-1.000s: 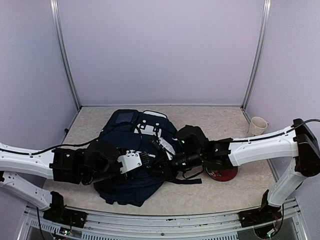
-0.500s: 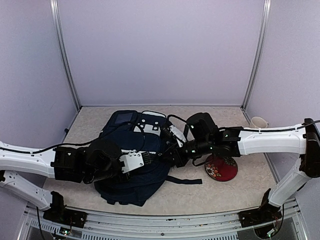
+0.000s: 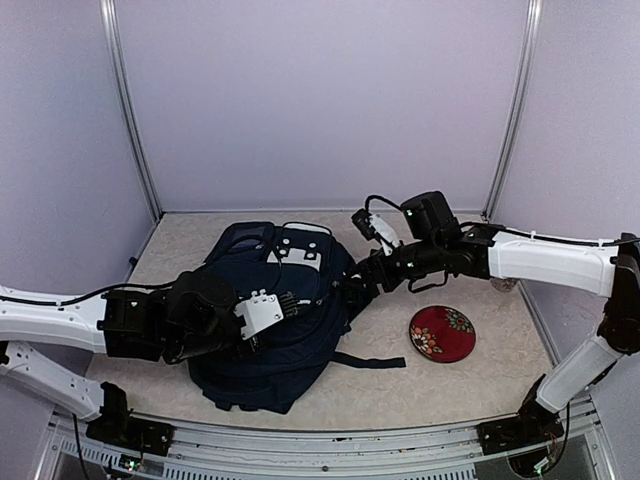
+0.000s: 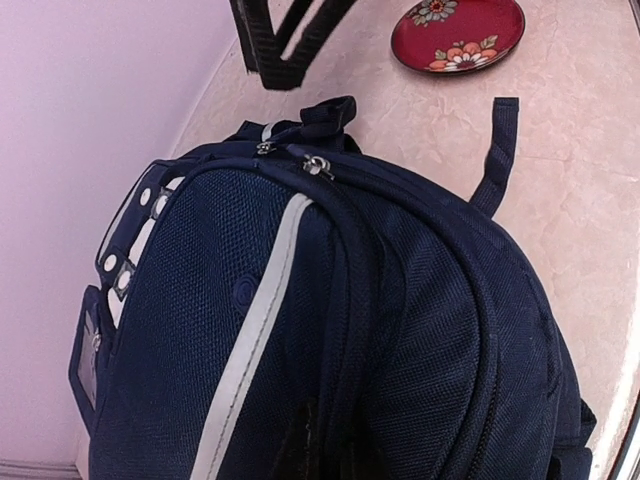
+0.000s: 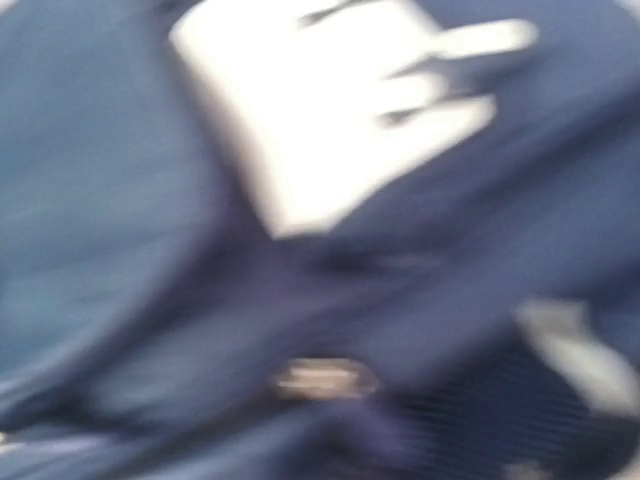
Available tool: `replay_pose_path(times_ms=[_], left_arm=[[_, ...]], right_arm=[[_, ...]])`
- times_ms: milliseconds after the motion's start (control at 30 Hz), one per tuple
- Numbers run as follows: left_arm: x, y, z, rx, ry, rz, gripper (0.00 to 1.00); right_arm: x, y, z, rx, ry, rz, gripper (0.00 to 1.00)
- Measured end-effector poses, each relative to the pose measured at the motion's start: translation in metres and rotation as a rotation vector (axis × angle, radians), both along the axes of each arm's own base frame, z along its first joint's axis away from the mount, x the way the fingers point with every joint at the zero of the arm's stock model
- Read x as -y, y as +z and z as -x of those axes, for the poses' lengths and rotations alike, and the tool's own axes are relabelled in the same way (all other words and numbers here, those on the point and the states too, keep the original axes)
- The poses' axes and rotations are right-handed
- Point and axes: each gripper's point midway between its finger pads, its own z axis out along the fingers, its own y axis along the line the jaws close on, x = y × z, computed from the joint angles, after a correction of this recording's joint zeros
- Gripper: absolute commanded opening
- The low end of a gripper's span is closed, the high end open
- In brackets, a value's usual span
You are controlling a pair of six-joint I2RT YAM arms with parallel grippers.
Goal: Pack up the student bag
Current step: Zip the upper front pocket of the student bag, then reset both arms
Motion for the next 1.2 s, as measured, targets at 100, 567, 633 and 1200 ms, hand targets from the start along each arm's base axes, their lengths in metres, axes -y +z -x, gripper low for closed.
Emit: replay_pose_path(times_ms=[100, 567, 633, 1200], left_arm=[[0.013, 0.001, -0.010, -0.026, 0.023, 0.001, 0.00], [0.077, 0.119, -0.053, -0.105, 0.081, 0.350, 0.99], [0.042, 0.145, -0.090, -0.105, 0.208, 0.463, 0.99], [-0.323, -0.007, -0.180, -0.240, 1.273, 0.747, 0.99]], right_arm=[[0.037, 0.007, -0.032, 0.028, -0.141, 0.010, 1.00], [0.134, 0.018, -0.021, 0.081, -0.407, -0.087, 1.00], [0.142, 0.014, -0.016, 0.079, -0.431, -0.102, 1.00], [0.184, 0.024, -0.027, 0.099, -0.704, -0.147, 1.00]])
